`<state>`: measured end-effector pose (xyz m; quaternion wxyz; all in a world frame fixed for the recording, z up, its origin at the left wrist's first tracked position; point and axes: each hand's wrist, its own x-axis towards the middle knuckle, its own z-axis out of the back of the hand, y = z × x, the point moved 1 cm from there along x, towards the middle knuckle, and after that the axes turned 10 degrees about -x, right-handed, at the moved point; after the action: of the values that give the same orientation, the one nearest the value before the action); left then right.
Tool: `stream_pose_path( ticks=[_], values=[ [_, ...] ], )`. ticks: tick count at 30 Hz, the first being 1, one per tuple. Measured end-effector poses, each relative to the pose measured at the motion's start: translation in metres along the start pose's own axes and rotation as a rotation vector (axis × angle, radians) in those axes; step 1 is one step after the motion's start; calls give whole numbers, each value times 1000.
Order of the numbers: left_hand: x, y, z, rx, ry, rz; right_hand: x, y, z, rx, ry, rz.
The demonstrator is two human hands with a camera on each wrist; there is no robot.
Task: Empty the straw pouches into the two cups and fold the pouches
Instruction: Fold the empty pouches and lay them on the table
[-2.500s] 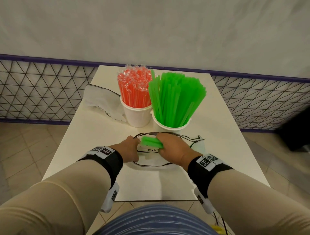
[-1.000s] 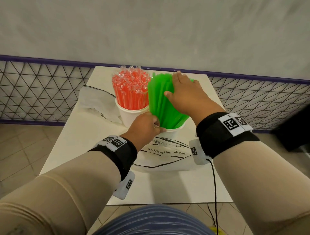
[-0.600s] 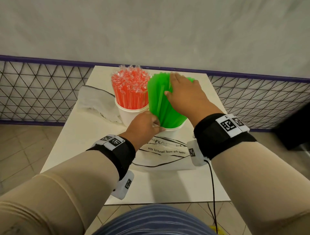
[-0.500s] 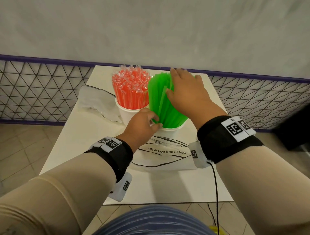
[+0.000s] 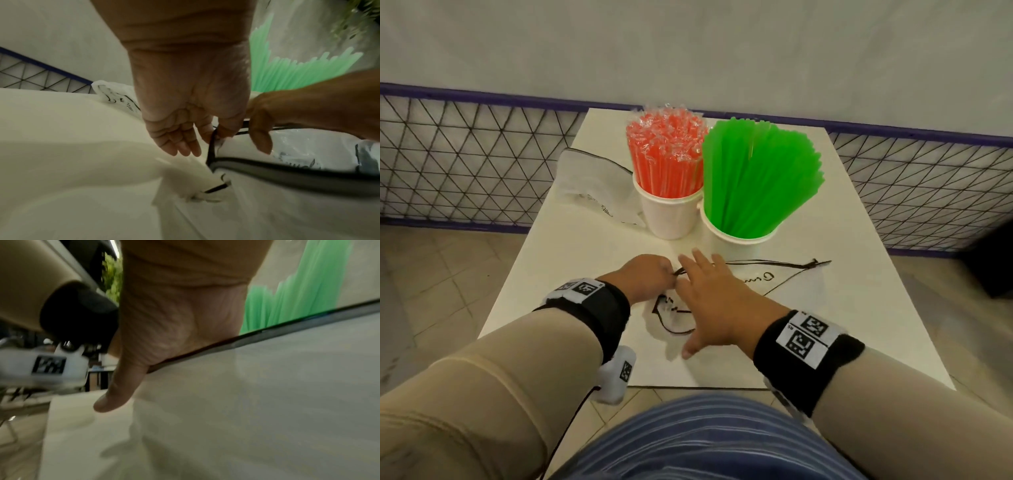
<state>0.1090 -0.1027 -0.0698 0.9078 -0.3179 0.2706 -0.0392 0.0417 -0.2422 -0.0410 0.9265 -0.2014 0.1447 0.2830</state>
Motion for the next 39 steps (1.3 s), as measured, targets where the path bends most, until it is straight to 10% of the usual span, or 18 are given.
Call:
stream_pose_path(
  ticks=[5,9,16,26,34,39],
  values=[
    [-4,3,-16,-436,83,95,14,12,-21,77,-117,-97],
    [-14,14,-13,-1053,167,114,19,-5,-24,519,-191,-248],
    [-22,10,-8,-1322,171,-166,5,-29,-2,1518,-355,-478],
    [-6,-4,12,-1468,-245,-166,-8,-55,37,1131,-882,-658],
    [-27,-23,28,-1314,245,-289,-22,-79,78,1418,-1128,-641],
    [-25,-30,40,-1407,182,-251,-29,-86,70,1595,-799,-363]
  ],
)
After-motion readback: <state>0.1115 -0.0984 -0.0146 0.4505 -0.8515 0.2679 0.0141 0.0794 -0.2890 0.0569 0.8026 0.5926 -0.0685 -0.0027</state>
